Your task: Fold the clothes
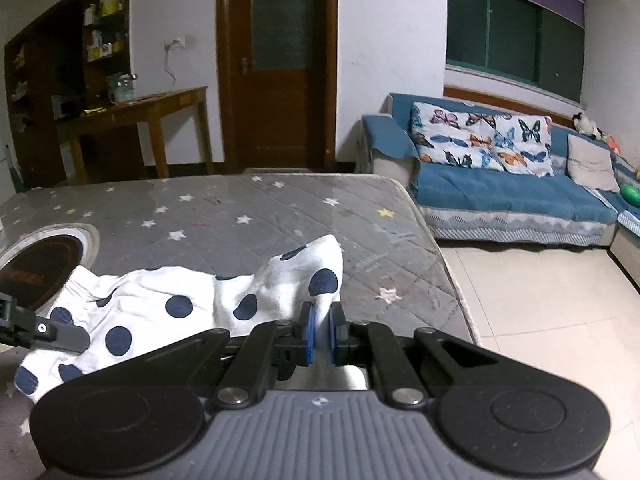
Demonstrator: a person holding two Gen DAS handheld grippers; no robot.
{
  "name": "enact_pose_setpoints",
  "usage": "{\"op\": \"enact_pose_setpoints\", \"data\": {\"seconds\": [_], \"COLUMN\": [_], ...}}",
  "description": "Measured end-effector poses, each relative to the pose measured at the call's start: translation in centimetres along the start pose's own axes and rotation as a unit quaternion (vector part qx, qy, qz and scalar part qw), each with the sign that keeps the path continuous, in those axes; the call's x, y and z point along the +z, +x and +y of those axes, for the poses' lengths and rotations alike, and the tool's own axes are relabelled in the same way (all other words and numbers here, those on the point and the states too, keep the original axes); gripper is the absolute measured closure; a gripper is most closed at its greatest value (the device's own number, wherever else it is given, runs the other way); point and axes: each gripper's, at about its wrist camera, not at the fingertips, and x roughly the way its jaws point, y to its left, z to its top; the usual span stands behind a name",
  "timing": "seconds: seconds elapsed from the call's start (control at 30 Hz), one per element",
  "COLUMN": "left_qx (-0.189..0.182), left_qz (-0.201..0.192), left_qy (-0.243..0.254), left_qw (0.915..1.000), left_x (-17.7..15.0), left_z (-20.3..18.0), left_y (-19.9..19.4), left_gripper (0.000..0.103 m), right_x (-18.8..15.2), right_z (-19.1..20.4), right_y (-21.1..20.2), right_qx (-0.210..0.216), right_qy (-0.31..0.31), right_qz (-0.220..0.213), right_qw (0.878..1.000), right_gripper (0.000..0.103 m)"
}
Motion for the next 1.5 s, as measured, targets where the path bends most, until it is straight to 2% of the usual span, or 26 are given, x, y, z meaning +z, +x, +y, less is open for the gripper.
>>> {"op": "enact_pose_setpoints", "data": {"seconds": [0.3, 0.37, 0.57, 0.73, 1.0, 1.2, 1.5], "left_qx": [0.021, 0.023, 0.027, 0.027, 0.039, 0.045, 0.071], "left_qz": [0.001, 0.001, 0.004, 0.004, -0.001, -0.019, -0.029], "left_qy": [0.020, 0.021, 0.025, 0.029, 0.051, 0.072, 0.095], "left_qw": [0.9996, 0.9995, 0.9993, 0.9992, 0.9979, 0.9962, 0.9925], "left_x": [-0.1, -0.1, -0.1, -0.2, -0.3, -0.4, -0.9], "left_z": [-0.6, -0.6, -0.4, -0.4, -0.7, -1.0, -1.1], "left_y": [0.7, 0.8, 0.9, 0.8, 0.4, -0.6, -0.4], "left_gripper": [0.070, 0.066, 0.053, 0.049, 0.043, 0.040, 0.039], "right_x": [-0.4, -0.4, 0.0, 0.0, -0.4, -0.4, -4.8], "right_z": [-0.8, -0.9, -1.1, -0.5, -0.2, -0.4, 0.8], "right_y": [2.4, 2.6, 3.1, 5.1, 7.8, 4.8, -1.2], "right_qx": [-0.018, -0.022, 0.007, 0.030, 0.030, 0.041, 0.045], "right_qy": [0.005, 0.005, 0.028, 0.047, 0.056, 0.054, 0.035], "right_qz": [0.029, 0.031, 0.030, 0.052, 0.073, 0.055, 0.057], "right_qw": [0.999, 0.999, 0.999, 0.997, 0.995, 0.996, 0.997], "right_gripper": [0.092, 0.091, 0.089, 0.083, 0.077, 0.074, 0.071]}}
